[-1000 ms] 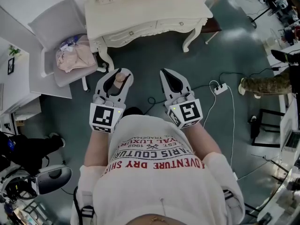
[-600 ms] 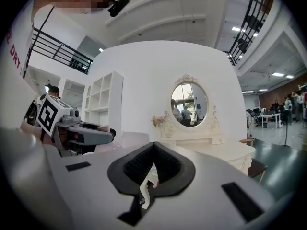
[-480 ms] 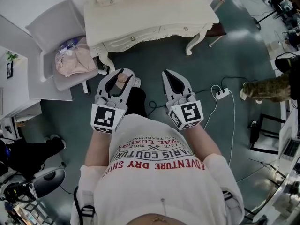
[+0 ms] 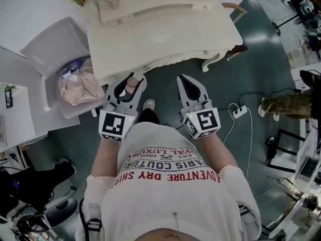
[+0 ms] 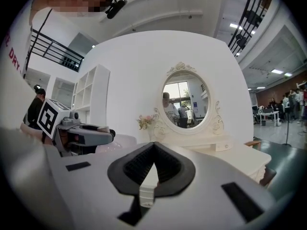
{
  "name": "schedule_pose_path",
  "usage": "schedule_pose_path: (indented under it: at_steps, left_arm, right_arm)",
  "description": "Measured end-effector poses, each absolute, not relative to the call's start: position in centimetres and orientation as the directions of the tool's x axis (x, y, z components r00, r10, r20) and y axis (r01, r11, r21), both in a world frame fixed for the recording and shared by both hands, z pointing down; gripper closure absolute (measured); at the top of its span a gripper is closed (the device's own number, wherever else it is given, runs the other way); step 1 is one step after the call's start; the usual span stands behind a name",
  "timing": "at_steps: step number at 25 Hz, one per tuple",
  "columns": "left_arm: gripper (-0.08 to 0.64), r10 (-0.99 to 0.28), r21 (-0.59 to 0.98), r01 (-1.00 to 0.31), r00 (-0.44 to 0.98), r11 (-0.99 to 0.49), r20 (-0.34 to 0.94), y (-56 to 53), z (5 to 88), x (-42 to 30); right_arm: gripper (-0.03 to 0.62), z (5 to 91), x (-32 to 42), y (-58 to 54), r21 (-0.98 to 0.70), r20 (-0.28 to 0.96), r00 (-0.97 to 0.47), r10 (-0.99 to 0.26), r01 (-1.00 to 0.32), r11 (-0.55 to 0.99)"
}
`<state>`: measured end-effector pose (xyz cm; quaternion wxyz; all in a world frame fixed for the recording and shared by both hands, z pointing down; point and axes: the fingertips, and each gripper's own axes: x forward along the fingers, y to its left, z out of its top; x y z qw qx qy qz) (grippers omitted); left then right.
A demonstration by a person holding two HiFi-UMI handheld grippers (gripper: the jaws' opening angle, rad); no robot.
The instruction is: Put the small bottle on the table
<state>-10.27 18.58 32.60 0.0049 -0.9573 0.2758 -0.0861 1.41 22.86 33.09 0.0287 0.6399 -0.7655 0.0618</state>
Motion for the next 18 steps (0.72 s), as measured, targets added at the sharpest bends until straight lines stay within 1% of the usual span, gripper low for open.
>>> schedule_pose_path:
  at_steps: [11,18]
  left_arm:
    - [0.42,-0.517,-0.071,-0.513,0.84,-0.855,0.164,0.4,32.0,-8.3]
    - [0.42,-0.566,-0.041,-0.571,0.798,-0.82,0.207,-5.4,34.7,-7.3]
  right_arm:
    - [0.594,31.6,3.4,4.9,-0.045,0.122,-0.167,-0.978,-0.986,0.162]
    - [0.594,32.8,4.1,-1.5,-0.041,0.158,-0.252,-0.955,-0.968,0.249]
